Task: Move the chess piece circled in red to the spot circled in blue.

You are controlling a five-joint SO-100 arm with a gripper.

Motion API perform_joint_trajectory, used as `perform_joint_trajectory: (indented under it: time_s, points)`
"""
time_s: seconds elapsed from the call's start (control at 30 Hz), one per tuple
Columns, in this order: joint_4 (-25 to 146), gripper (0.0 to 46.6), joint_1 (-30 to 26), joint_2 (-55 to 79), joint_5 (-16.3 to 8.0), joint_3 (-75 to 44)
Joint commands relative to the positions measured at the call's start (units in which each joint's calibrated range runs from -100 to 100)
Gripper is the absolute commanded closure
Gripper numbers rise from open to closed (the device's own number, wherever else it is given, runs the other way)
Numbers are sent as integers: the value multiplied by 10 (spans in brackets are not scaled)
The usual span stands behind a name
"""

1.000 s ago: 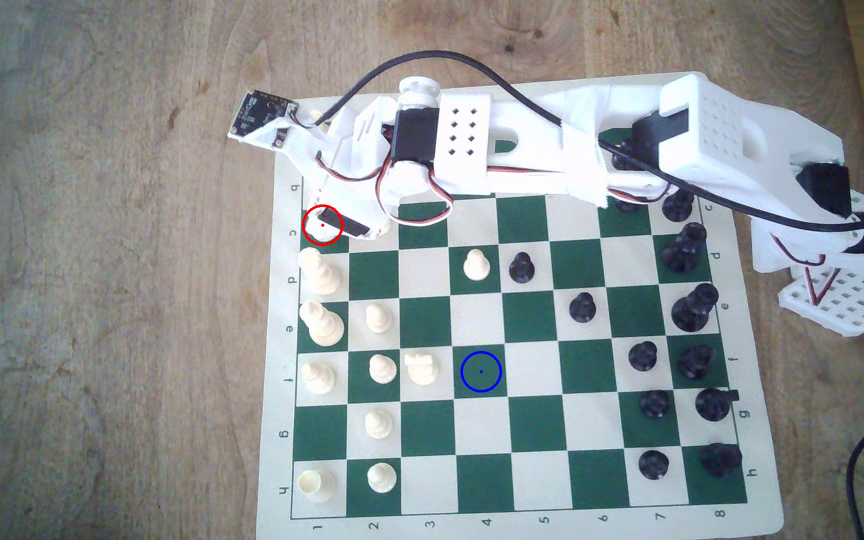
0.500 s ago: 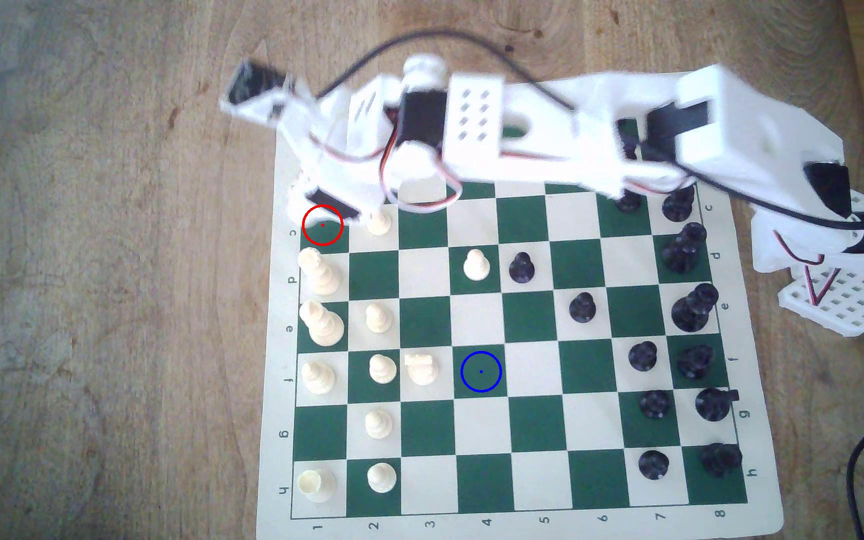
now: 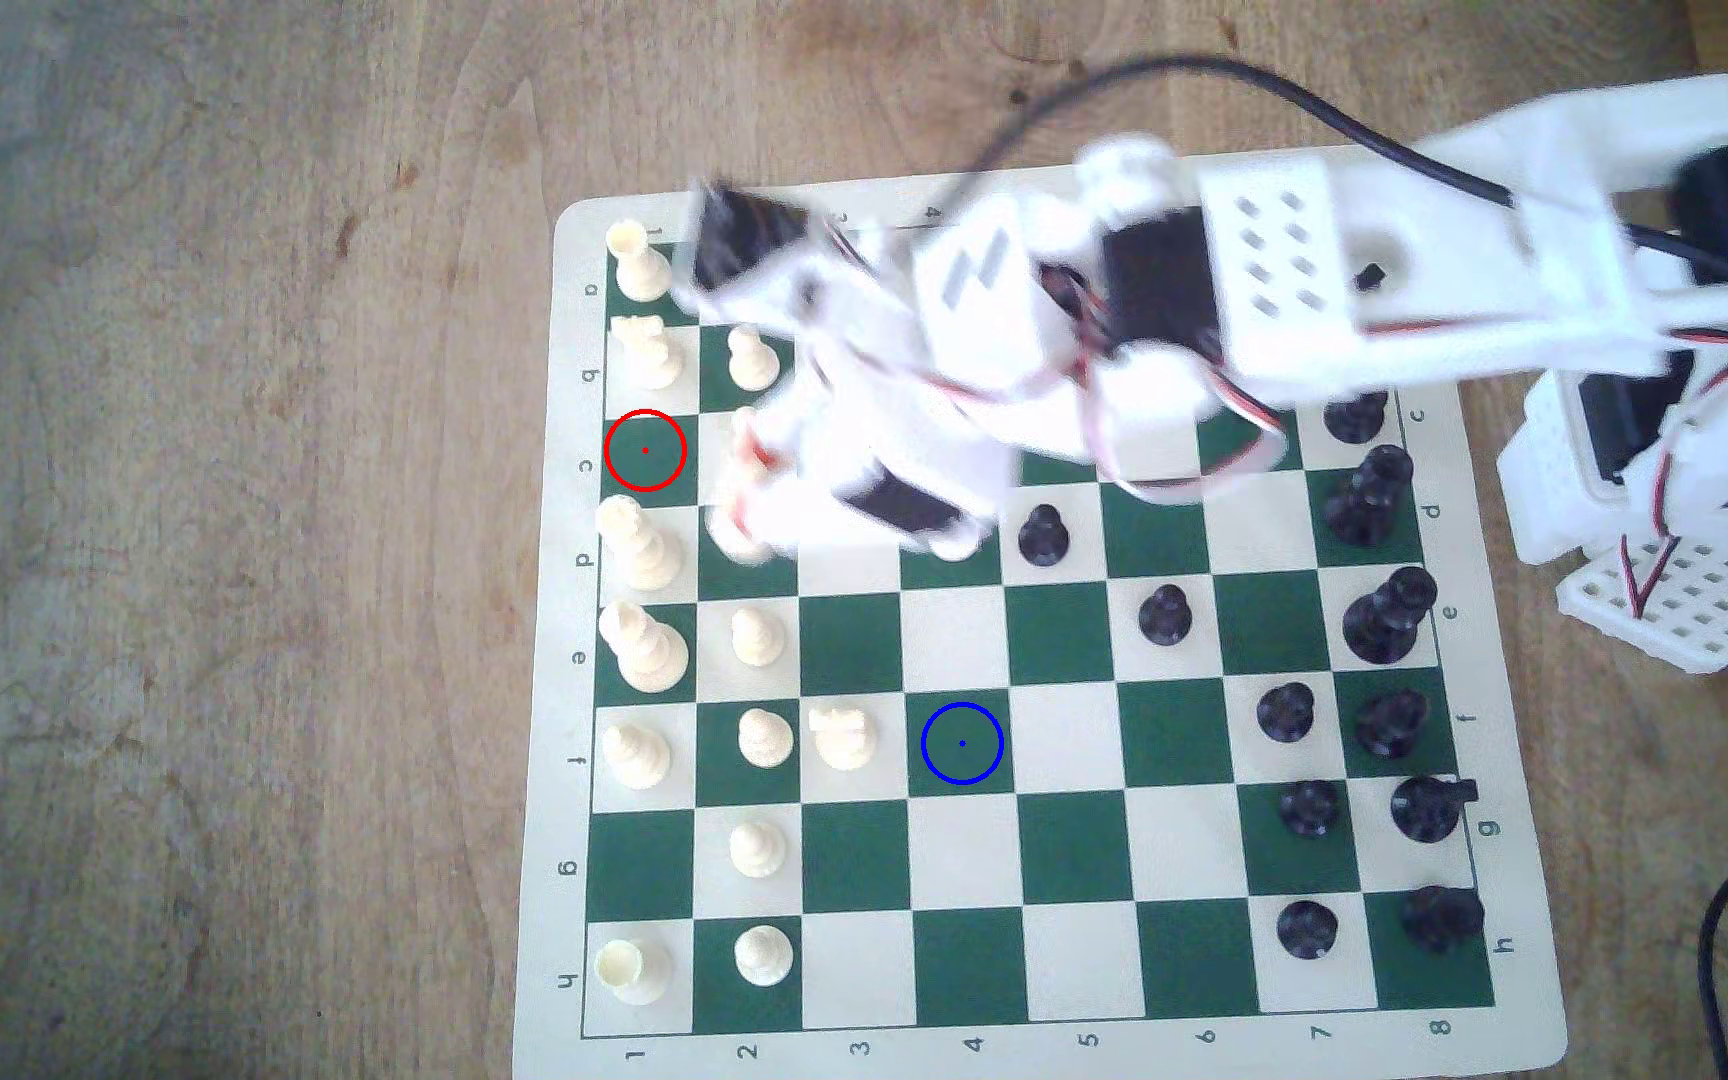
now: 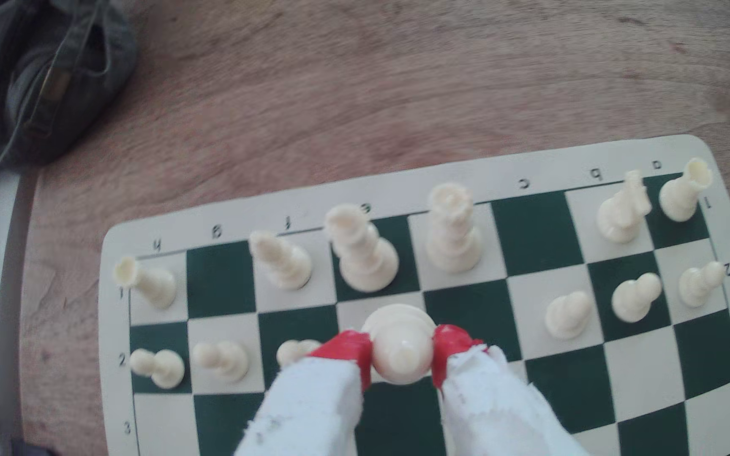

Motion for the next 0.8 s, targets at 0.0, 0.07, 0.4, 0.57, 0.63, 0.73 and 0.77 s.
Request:
perform_joint_trajectory:
  time_s: [0.0,0.07,0.4,0.57,0.63,0.73,0.77]
  points:
    - [-22,414,-48,-85,0,50]
    - [-24,414,-64,-91,0,70]
    - [-47,413,-109,-119,8,190]
    - [-69,413,-109,-103,10,226]
    - [-77,412,-109,-92,10,229]
    - [-94,412,-110,-71,10,229]
    - [-97,412,-110,-65,10,227]
